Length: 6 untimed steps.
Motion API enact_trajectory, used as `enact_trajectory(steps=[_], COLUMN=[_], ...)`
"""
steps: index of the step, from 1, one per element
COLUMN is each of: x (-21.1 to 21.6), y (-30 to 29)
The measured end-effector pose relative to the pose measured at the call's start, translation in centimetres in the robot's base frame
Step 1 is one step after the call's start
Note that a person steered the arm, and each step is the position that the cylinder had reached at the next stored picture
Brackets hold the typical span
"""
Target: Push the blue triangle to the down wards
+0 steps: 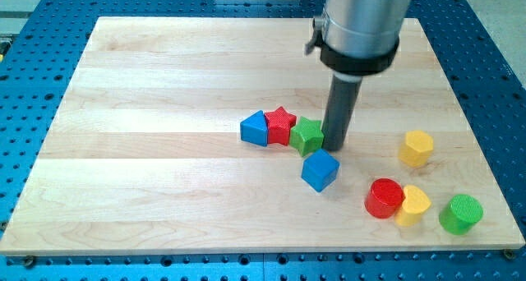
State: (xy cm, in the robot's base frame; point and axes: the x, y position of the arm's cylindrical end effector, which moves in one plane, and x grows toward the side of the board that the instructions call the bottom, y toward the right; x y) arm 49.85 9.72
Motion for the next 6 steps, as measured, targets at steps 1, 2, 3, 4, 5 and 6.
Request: enact_trajectory(steps=[1,2,3,4,5,6], x=[3.0,-0.8,-6.3,-5.9,-2.1,4.1], y=[-2.5,-4.7,-4.7,-7.5,-12.4,-14.7])
